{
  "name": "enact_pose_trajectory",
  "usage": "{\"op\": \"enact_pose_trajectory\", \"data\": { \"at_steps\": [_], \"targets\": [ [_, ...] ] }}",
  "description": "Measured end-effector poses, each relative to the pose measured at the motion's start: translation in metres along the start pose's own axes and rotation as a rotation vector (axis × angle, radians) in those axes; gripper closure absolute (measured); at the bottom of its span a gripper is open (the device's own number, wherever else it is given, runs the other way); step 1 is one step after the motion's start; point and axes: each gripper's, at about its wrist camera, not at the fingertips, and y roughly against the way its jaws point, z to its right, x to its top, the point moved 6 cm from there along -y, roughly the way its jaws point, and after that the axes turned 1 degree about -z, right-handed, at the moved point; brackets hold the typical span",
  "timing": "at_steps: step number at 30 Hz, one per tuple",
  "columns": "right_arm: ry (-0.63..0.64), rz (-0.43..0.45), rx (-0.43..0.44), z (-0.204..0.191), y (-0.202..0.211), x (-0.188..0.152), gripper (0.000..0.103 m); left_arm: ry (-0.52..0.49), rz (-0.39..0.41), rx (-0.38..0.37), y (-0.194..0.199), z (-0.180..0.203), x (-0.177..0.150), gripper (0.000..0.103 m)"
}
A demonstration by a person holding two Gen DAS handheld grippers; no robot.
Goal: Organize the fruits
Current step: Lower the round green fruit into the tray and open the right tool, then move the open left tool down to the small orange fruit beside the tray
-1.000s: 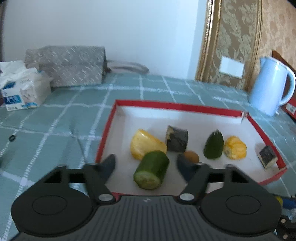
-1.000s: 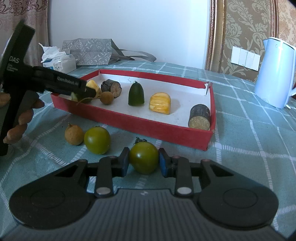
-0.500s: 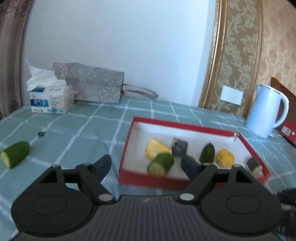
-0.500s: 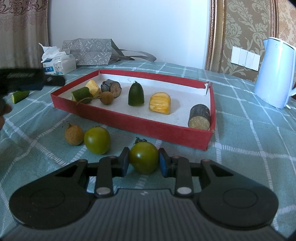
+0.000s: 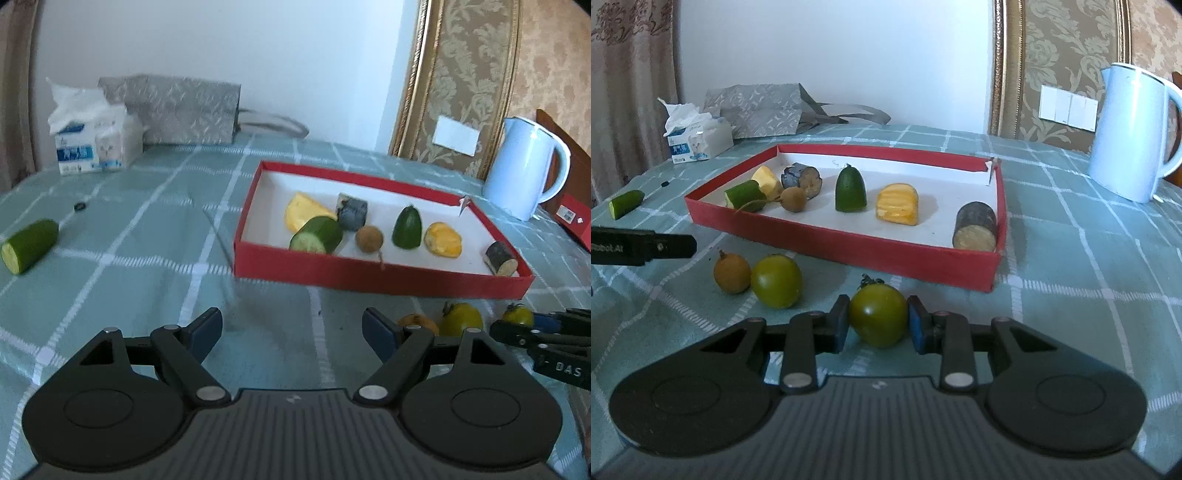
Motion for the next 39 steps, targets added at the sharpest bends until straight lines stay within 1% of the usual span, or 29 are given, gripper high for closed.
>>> {"op": "enact_pose_trajectory", "data": {
  "at_steps": [3, 6, 9, 11, 14, 18, 22, 27, 28, 30, 31, 32, 36, 39],
  "targets": [
    [-0.005, 0.028, -0.021, 0.002, 0.006, 0.0, 0.072, 0.032, -0.02, 0.005, -0.004, -0.006, -0.001, 0.02],
    [0.0, 0.074, -0.029, 0.001, 0.019, 0.006, 0.072, 0.031, -0.019, 0.007, -0.003, -0.006, -0.001, 0.02],
    [0.005, 0.12, -0.034, 0.001, 0.029, 0.024, 0.072, 0.01, -0.016, 0.016, -0.003, -0.003, -0.002, 0.02],
    [0.016, 0.141, -0.045, 0.0, 0.028, 0.04, 0.072, 0.01, -0.014, 0.01, -0.002, -0.003, -0.001, 0.02],
    [0.012, 0.128, -0.032, 0.001, 0.014, 0.059, 0.072, 0.02, -0.011, 0.004, -0.001, -0.004, 0.0, 0.02],
    [0.016, 0.07, -0.021, -0.002, -0.018, 0.076, 0.072, 0.035, -0.019, -0.009, -0.003, -0.005, 0.0, 0.02],
    [0.006, 0.001, -0.023, -0.006, -0.046, 0.077, 0.072, 0.027, -0.013, -0.012, -0.003, -0.004, 0.001, 0.02],
    [0.01, -0.026, -0.05, -0.012, -0.062, 0.073, 0.072, 0.024, -0.014, -0.025, -0.003, -0.002, 0.002, 0.02],
    [0.01, -0.023, -0.051, -0.013, -0.062, 0.073, 0.071, 0.026, -0.016, -0.029, -0.003, -0.001, 0.002, 0.02],
    [0.029, -0.012, -0.079, -0.014, -0.062, 0.072, 0.06, 0.03, -0.018, -0.032, -0.004, -0.002, 0.002, 0.02],
    [0.033, 0.002, -0.094, -0.013, -0.059, 0.072, 0.049, 0.032, -0.018, -0.033, -0.004, -0.002, 0.002, 0.02],
    [0.032, 0.016, -0.102, -0.013, -0.057, 0.072, 0.044, 0.033, -0.019, -0.034, -0.004, -0.002, 0.002, 0.02],
    [0.016, 0.074, -0.102, -0.008, -0.04, 0.076, 0.044, 0.032, -0.014, -0.029, -0.003, -0.002, 0.002, 0.02],
    [0.013, 0.128, -0.104, -0.004, -0.013, 0.07, 0.042, 0.037, -0.004, -0.019, -0.002, -0.004, 0.002, 0.02]
  ]
}}
